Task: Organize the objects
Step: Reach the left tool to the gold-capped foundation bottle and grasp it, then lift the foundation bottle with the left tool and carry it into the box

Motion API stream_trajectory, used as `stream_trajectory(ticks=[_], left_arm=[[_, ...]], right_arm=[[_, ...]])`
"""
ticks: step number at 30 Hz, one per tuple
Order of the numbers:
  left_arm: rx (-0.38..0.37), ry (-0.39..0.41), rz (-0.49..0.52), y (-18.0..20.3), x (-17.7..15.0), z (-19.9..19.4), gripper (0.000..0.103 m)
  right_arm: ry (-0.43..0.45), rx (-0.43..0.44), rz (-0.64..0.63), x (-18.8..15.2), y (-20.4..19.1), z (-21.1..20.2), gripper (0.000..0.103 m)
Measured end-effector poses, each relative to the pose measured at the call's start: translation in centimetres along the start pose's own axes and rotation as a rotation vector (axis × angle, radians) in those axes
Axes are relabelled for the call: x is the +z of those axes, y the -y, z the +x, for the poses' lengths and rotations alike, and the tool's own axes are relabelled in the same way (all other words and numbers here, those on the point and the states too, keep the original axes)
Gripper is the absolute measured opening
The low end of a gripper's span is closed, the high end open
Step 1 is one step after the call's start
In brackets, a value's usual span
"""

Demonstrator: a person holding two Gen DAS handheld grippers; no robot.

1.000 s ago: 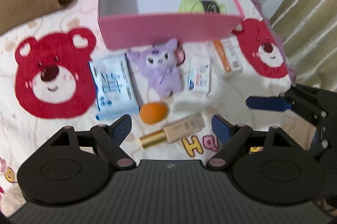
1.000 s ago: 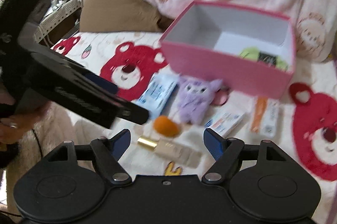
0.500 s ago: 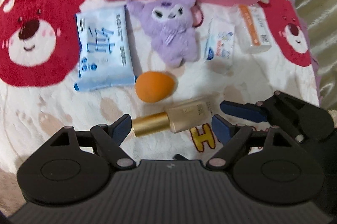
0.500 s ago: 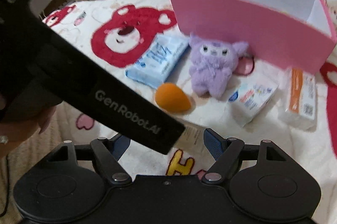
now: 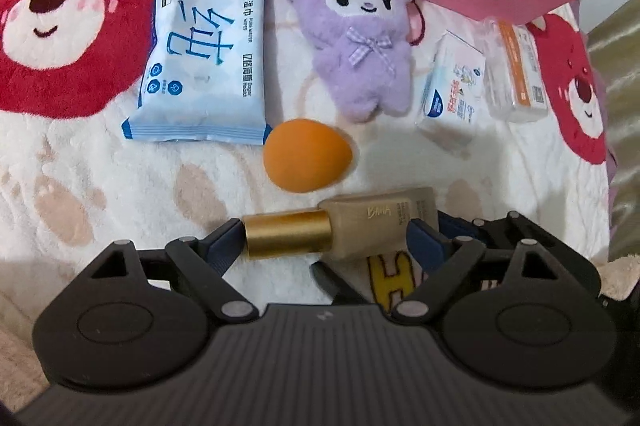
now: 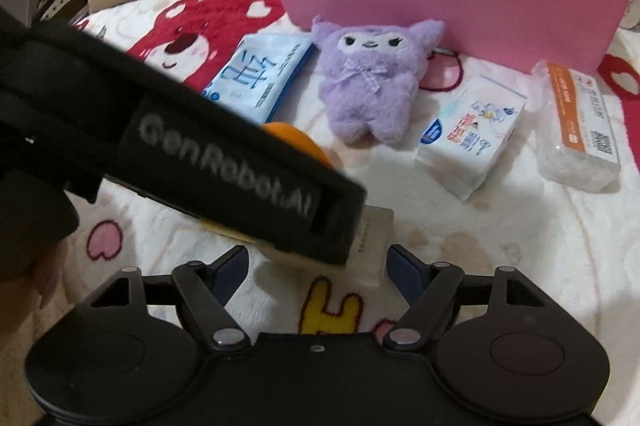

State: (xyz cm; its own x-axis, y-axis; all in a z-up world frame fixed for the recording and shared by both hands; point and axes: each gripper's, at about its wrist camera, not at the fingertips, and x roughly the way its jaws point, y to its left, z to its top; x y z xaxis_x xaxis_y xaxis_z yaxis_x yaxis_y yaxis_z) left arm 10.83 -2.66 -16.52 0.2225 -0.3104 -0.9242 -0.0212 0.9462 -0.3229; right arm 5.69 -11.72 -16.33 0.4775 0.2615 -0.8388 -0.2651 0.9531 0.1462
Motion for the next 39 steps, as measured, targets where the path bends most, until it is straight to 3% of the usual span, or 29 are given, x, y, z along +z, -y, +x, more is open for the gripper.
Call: stream_trajectory(ticks=[7, 15, 22, 28, 30, 39], left_arm=[[0.013, 0.067, 0.023, 0.6, -0.6, -0.3, 0.086], [0.011, 0.142, 0.073, 0.6, -2.0, -1.8, 0.068], [-0.063, 0.173, 0.028, 0.0, -1.8, -2.2, 0.061], [-0.015, 0.244, 0.028, 0.4, -2.1, -2.5, 0.057], [-0.045, 0.218, 0.025, 0.4, -2.1, -2.2, 0.057], [-0.042, 0.213, -0.023, -0.1, -2.3, -1.4, 0.054]], right_arm=[[0.036, -0.030, -0.010, -0.8, -0.2, -0.8, 0.073], [0.053, -0.045, -0.023, -1.3, 0.0, -2.0, 0.071], [0.079, -0.076, -0.006, -1.8, 0.9, -3.4, 0.071], [0.069, -0.088, -0.004, -1.6, 0.4, -2.0, 0.070], [0.067, -0.086, 0.002, -1.5, 0.4, -1.9, 0.070], [0.071, -0.107, -0.016, -1.4, 0.1, -1.1, 0.070]])
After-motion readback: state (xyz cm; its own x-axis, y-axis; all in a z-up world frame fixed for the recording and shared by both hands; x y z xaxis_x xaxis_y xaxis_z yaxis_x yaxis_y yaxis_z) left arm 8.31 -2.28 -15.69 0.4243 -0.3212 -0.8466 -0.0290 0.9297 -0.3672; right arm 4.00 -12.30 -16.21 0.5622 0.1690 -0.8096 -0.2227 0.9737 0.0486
